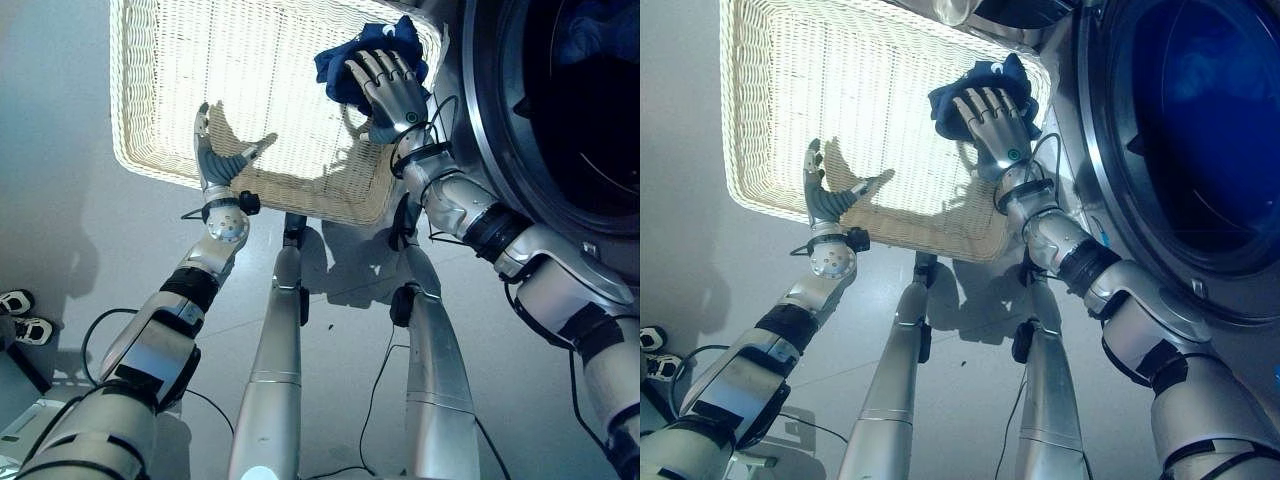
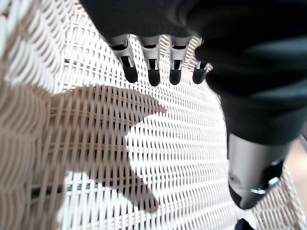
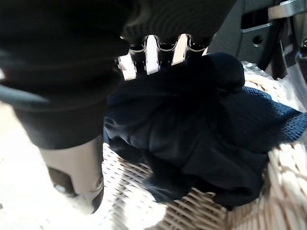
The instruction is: Put the clothes into the washing machine.
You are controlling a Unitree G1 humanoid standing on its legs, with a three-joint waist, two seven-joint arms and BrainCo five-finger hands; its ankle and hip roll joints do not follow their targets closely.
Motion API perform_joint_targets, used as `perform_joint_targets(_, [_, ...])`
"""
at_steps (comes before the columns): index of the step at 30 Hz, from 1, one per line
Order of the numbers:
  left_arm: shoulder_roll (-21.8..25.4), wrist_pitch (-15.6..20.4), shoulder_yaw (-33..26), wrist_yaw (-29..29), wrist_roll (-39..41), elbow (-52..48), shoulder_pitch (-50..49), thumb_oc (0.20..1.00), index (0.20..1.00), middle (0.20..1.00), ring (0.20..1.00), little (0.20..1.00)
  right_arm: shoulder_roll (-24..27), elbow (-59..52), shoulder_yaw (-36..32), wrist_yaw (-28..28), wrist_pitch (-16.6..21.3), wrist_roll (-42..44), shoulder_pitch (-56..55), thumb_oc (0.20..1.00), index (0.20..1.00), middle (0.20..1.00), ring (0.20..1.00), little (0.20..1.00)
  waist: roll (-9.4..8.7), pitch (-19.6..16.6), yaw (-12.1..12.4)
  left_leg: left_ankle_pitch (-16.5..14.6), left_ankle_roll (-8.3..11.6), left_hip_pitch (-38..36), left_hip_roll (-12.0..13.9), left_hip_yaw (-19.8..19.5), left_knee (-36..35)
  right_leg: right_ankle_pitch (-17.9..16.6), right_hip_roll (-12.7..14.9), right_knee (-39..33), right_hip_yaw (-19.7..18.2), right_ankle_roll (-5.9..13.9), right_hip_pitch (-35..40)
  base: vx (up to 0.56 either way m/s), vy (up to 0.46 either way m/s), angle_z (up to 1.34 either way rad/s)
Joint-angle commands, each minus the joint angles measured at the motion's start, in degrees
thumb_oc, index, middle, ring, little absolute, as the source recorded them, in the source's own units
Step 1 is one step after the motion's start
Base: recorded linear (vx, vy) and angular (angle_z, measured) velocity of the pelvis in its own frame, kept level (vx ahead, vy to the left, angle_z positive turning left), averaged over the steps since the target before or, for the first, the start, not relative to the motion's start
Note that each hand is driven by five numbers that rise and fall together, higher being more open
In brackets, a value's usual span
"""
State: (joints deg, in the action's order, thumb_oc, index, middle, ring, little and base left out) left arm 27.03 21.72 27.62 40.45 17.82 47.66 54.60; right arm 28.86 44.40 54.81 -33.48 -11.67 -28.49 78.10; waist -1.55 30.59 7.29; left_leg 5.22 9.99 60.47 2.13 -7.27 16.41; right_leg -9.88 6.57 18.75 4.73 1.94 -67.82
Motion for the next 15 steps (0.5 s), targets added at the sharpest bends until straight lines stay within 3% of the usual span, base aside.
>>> perform_joint_targets(1, [-2.1, 1.5, -2.2, 0.5, 1.5, 0.1, 1.9, 1.0, 1.0, 1.0, 1.0, 1.0, -0.1, 3.0, 2.3, -1.9, -1.4, 0.8, 3.8, 1.0, 1.0, 1.0, 1.0, 1.0, 5.63, -0.8, -1.1, 2.8, -7.1, 0.9, -8.6, 3.5, -3.1, 1.3, -3.9, -0.3, 7.1, 4.68, 2.3, 0.01, 0.001, 0.06])
perform_joint_targets(9, [-2.9, 2.4, -0.5, 1.1, 1.8, -1.0, 1.9, 1.0, 1.0, 1.0, 1.0, 1.0, 0.5, 10.3, 2.3, -7.6, -5.9, -1.8, 6.3, 1.0, 1.0, 1.0, 1.0, 1.0, 6.53, -0.8, -0.2, 3.0, -7.6, 1.0, -9.3, 2.9, -3.3, 0.6, -3.7, -0.6, 7.3, 5.09, 2.2, 0.01, 0.002, 0.06])
perform_joint_targets(15, [-3.1, 2.9, 0.3, 1.2, 2.6, -1.7, 1.8, 1.0, 1.0, 1.0, 1.0, 1.0, 1.7, 13.7, 1.9, -10.4, -6.7, -1.8, 7.9, 1.0, 1.0, 1.0, 1.0, 1.0, 7.06, -0.8, 0.0, 3.2, -7.88, 1.3, -9.5, 2.9, -3.6, 0.2, -3.6, -1.0, 7.4, 5.25, 1.9, 0.0, 0.007, 0.01])
